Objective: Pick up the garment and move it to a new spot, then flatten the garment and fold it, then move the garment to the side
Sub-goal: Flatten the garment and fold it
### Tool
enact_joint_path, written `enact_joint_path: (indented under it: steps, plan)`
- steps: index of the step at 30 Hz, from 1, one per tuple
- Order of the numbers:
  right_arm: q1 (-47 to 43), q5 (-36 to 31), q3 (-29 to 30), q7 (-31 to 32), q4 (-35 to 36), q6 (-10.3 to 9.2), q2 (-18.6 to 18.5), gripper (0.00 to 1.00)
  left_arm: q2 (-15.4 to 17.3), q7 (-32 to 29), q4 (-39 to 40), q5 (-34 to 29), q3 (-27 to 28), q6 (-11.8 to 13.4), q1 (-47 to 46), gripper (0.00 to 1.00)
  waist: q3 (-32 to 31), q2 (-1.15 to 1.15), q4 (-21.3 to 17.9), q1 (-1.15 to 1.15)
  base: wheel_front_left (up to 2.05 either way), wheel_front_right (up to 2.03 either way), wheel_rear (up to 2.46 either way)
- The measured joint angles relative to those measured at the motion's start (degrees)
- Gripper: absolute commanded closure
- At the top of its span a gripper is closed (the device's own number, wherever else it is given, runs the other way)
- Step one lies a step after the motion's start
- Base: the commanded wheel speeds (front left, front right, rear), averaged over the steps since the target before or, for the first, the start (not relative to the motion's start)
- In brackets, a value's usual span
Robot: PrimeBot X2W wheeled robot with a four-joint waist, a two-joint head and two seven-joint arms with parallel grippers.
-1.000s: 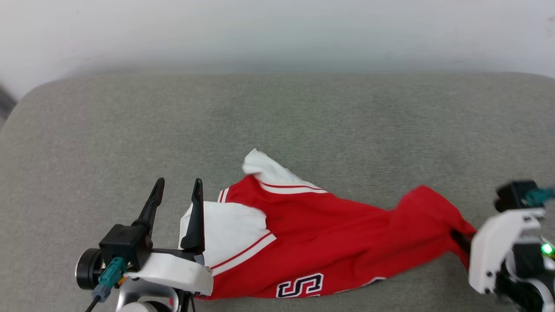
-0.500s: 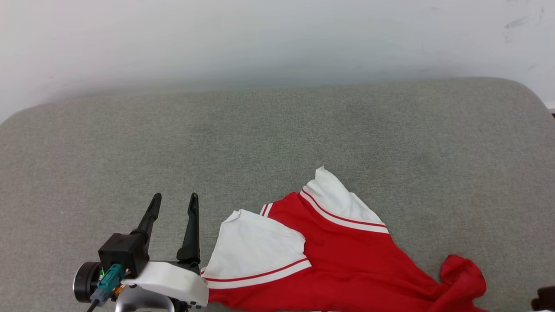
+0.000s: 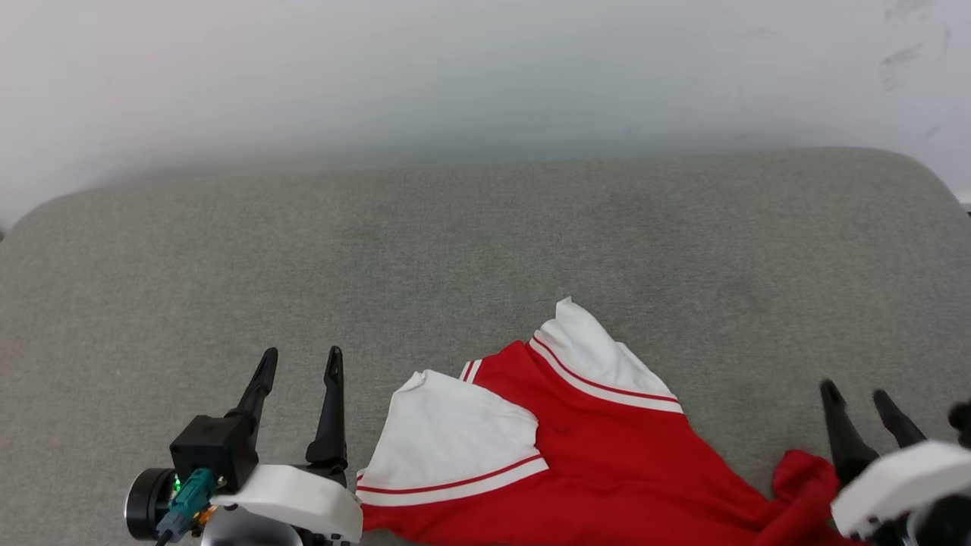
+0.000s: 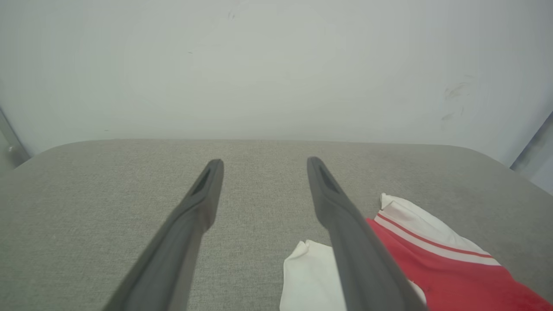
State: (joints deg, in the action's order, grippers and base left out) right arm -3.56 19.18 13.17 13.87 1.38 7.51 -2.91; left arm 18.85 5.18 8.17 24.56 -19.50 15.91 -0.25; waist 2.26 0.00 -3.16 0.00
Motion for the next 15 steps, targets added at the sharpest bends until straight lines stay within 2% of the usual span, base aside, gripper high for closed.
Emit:
enact_joint_path:
  steps: [3,10,15]
  plan:
    - [5.1,-0.57,-2.55,4.82,-2.66,0.0,-0.78,0.0,0.01,-0.07,0.48,-0.03,-0.26,0.03,-0.37,0.0,0.9,0.0,0.46,0.0,0.0,0.0,0.0]
    - [15.95,2.88,-11.05,25.48,-7.76,0.0,-7.48,0.0,-0.55,0.19,0.87,-0.98,-2.33,-1.83,-5.11,0.0,5.05,0.0,3.25,0.0,0.0,0.0,0.0]
    - [22.19,3.54,-16.12,33.52,-10.24,0.0,-10.22,0.0,-1.41,1.31,0.04,-1.58,-3.25,-2.82,-8.29,0.0,8.95,0.0,5.88,0.0,0.0,0.0,0.0]
